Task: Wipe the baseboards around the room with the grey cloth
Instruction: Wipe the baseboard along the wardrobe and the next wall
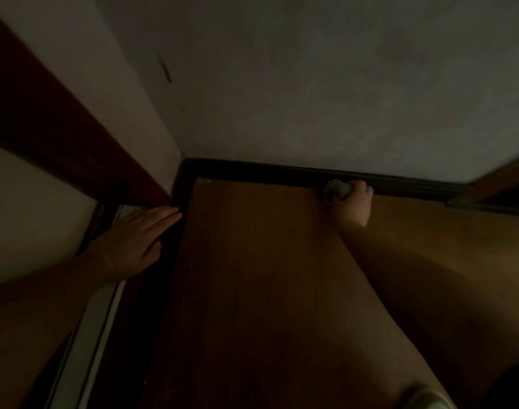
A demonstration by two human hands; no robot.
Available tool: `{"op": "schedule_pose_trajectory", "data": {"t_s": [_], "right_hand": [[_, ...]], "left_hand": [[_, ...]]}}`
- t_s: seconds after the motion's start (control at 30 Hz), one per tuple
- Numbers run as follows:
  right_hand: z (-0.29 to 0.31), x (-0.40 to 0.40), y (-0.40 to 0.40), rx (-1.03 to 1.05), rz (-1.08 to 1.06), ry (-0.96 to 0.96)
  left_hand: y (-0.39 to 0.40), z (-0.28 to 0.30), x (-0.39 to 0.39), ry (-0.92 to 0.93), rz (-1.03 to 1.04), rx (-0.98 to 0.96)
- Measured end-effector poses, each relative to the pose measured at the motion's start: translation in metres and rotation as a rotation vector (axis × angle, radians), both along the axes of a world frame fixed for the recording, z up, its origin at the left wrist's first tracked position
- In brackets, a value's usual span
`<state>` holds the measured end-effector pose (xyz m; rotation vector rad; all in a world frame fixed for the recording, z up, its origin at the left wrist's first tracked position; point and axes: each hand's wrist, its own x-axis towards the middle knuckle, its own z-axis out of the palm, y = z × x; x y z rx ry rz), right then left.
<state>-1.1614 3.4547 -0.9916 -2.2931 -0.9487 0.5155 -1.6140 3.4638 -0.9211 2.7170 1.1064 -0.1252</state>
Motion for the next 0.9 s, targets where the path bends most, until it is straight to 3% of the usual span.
{"op": "schedule_pose_trajectory", "data": {"t_s": [0.2, 0.3, 0.43, 0.67, 0.9], "right_hand": [[0.024, 0.053, -0.023, 0.006, -0.056, 0.027], [0.026, 0.062, -0.037, 0.036, -0.047, 0.089], [0.017, 0.054, -0.065, 0.101, -0.07, 0.181], [0.016, 0.056, -0.099, 0.151, -0.119, 0.17], [-0.004, 0.046, -0.098, 0.148, -0.088, 0.206]], "left_hand": [[0.001, -0.003, 0.009, 0.087, -0.044, 0.091], [0.007, -0.006, 0.038, 0.154, -0.26, 0.147], [-0.003, -0.033, 0.134, 0.406, -0.491, -0.002], [-0.039, -0.078, 0.27, 0.401, -0.052, -0.46], [-0.05, -0.104, 0.275, 0.312, -0.014, -0.464]]}}
